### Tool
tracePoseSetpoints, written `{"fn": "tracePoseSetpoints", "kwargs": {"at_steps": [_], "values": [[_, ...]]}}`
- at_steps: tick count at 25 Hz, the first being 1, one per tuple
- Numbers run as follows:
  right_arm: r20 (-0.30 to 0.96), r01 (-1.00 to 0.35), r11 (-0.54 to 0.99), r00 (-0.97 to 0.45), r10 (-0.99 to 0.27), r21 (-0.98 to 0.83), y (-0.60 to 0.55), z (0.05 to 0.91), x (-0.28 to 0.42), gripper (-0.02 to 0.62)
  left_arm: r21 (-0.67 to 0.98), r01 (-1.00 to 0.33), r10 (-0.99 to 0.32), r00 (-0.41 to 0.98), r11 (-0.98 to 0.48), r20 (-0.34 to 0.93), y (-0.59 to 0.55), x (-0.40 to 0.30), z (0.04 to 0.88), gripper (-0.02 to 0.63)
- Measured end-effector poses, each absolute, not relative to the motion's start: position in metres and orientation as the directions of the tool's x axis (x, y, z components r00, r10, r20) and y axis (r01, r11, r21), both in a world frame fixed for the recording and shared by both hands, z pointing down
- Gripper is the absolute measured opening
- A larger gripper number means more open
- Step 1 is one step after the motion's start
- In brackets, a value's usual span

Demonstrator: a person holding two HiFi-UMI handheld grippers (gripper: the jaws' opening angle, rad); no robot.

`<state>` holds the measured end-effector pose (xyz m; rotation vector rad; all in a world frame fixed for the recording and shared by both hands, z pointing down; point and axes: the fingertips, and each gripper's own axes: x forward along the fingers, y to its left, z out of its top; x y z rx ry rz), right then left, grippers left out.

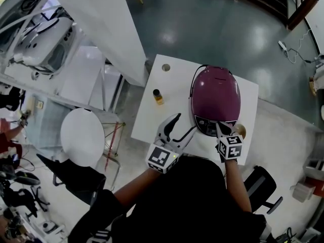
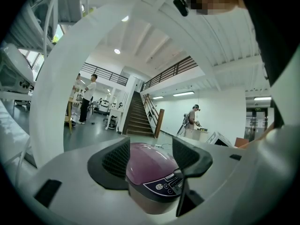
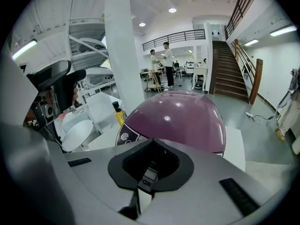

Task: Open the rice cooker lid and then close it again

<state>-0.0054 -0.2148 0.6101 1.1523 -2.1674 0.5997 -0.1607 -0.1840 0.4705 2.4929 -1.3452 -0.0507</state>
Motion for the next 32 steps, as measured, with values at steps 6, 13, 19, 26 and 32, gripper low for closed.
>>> {"fn": "tracePoseSetpoints", "kwargs": {"at_steps": [6,13,19,26,32], "values": [[0.7,-0.862,0.497,-0.416,-0.581,-0.1,-0.213,0.613,-0.004,0.0,0.283,-0.807,-0.817,0.565,-0.518,0.118,-0.187,-0.167,0.474,0.261],[0.736,-0.854,0.519,-0.381,-0.56,-0.048,-0.213,0.613,-0.005,0.0,0.288,-0.806,-0.819,0.564,-0.516,0.109,-0.188,-0.172,0.474,0.261],[0.747,-0.861,0.506,-0.37,-0.552,-0.053,-0.212,0.618,-0.002,0.0,0.296,-0.808,-0.821,0.56,-0.51,0.115,-0.183,-0.178,0.478,0.261],[0.745,-0.863,0.503,-0.36,-0.562,-0.038,-0.21,0.618,-0.002,-0.002,0.298,-0.809,-0.823,0.556,-0.506,0.113,-0.176,-0.182,0.482,0.261],[0.744,-0.864,0.498,-0.378,-0.551,-0.07,-0.211,0.623,-0.003,-0.002,0.31,-0.797,-0.815,0.57,-0.518,0.103,-0.171,-0.181,0.483,0.261]]}}
